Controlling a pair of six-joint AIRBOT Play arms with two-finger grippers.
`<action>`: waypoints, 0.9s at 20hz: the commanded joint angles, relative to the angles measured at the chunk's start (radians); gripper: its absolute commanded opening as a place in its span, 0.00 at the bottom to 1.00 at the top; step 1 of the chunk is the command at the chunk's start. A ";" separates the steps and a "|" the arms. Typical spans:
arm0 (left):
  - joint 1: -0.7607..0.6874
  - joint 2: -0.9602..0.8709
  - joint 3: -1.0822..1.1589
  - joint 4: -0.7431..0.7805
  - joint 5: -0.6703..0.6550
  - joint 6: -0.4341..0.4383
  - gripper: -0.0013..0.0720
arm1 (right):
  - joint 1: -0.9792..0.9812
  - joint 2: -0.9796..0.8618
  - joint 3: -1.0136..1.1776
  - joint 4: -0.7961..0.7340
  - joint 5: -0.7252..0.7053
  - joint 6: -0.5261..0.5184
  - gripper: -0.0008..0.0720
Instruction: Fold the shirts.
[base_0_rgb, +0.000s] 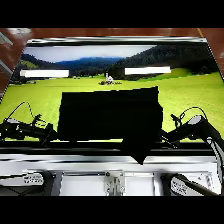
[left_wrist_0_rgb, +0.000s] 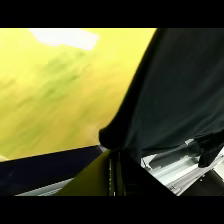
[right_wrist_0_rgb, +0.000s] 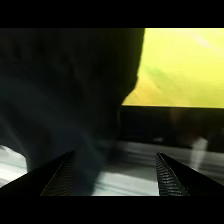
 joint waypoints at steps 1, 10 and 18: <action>0.000 0.001 0.001 -0.001 -0.004 0.002 0.07 | 0.009 0.000 -0.052 0.075 -0.089 -0.002 0.84; -0.001 0.003 0.017 -0.005 0.015 0.053 0.07 | 0.113 0.002 -0.044 0.085 -0.102 -0.050 0.09; -0.031 -0.011 0.355 -0.079 -0.034 0.031 0.07 | 0.113 -0.008 0.373 0.153 -0.130 -0.014 0.09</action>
